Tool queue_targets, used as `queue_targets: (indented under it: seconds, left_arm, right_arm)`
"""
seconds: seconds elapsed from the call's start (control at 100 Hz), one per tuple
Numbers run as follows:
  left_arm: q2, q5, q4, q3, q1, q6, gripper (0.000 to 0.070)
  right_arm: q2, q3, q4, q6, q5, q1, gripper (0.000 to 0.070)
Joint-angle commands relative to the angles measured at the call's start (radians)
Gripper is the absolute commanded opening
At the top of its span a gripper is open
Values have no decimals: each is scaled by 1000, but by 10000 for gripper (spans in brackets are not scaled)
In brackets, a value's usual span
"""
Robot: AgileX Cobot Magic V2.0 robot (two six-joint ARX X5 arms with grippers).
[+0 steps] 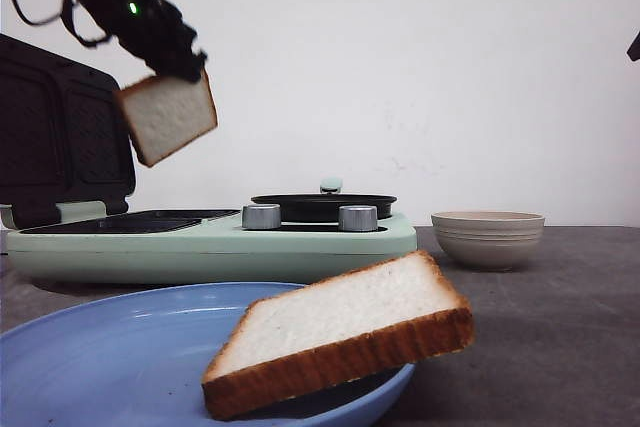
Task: Make breakfast with bread and shrimp
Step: 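Carry the bread with the left gripper onto the farther grill plate and release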
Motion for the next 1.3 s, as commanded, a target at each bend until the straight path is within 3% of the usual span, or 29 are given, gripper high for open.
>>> queue_targets:
  seconds: [0.0,0.28,1.29]
  left_arm:
    - [37,-5,23,32,-4,110,3]
    - [103,-4,54,36,-4,221,3]
    - [135,17,-13,36,-4,188,3]
  right_arm:
    - [4,18,5,-12,3,2,422]
    - [4,18,-13,-17,3,2,422]
    - [4,18,-29,-39,25,2,422]
